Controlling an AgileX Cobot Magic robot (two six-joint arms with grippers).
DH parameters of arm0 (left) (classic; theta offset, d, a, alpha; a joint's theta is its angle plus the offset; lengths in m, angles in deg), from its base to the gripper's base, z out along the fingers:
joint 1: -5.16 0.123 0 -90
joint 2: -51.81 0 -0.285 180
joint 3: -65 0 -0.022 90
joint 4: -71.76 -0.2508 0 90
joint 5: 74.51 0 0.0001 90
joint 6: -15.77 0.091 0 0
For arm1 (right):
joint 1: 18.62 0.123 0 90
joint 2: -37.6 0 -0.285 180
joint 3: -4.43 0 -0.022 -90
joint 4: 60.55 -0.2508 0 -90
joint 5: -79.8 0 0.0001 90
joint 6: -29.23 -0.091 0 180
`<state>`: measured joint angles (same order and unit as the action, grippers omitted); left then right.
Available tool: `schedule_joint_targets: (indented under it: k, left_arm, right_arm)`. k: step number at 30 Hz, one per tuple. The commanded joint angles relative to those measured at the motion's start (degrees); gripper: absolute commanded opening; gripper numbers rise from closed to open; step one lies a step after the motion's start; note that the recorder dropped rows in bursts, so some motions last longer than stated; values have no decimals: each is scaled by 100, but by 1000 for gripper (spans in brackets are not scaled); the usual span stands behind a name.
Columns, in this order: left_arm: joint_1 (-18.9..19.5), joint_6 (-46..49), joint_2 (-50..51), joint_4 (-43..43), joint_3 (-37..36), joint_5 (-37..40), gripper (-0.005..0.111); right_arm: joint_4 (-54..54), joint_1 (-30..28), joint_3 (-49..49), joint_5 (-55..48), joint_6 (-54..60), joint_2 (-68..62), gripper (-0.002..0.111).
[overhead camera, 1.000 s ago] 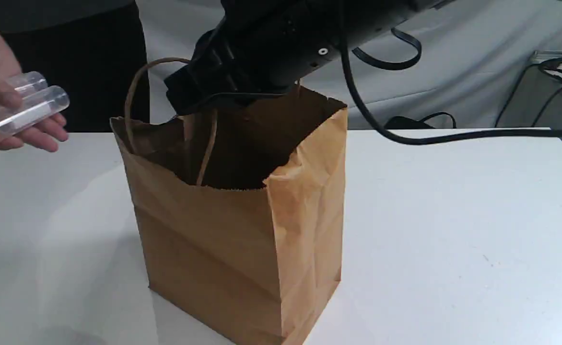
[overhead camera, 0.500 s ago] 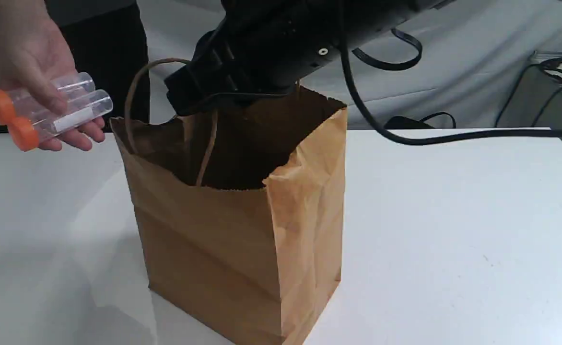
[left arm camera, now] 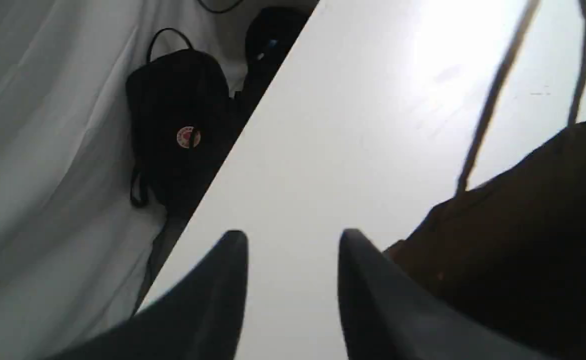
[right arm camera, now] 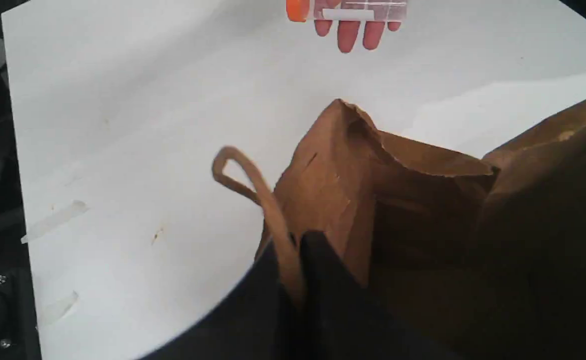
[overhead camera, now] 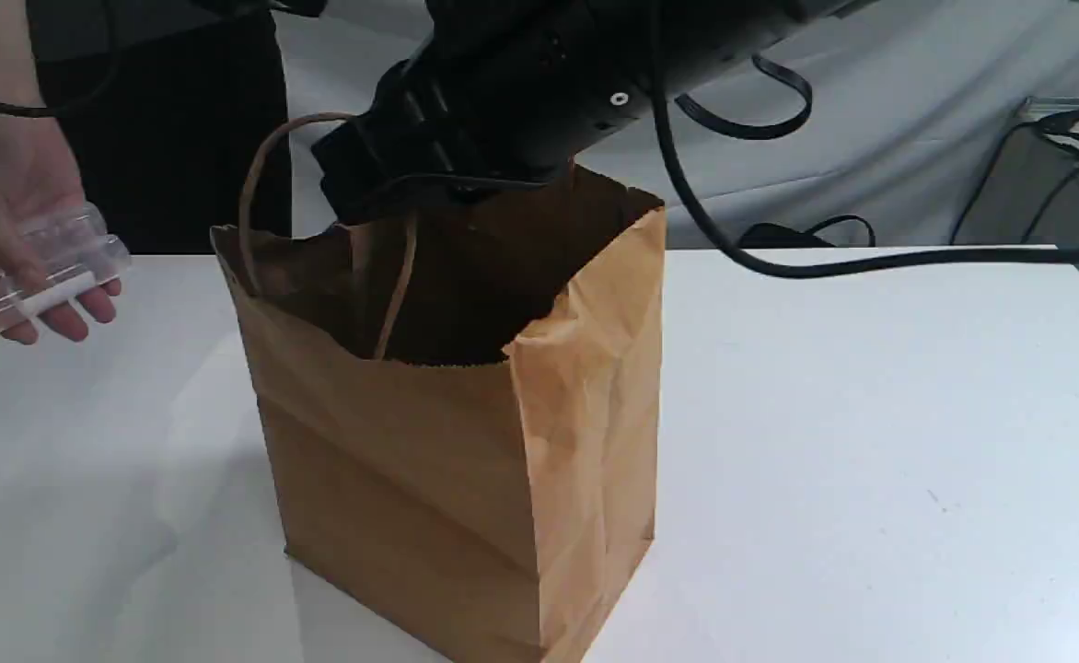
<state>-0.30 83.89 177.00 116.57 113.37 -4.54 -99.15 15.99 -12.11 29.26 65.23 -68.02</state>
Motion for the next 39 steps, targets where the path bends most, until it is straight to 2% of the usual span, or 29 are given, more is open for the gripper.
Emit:
schedule_joint_targets:
  k: [1, 4, 6, 25, 39]
  left_arm:
    - [-227, 274, -8, -186, 32, -1, 46]
    - [-339, 238, 4, -348, 32, -1, 58]
    - [-350, 224, 15, -348, 32, -1, 60]
    - [-350, -82, 436, -251, 32, -1, 60]
    - [-610, -226, 465, -469, -101, -1, 60]
  right_arm:
    - [9, 16, -13, -61, -46, 13, 0]
    - [9, 16, -13, -61, -46, 13, 0]
    - [9, 16, -13, -61, -46, 13, 0]
    - [9, 16, -13, -63, -108, 13, 0]
    - [9, 16, -13, -63, -108, 13, 0]
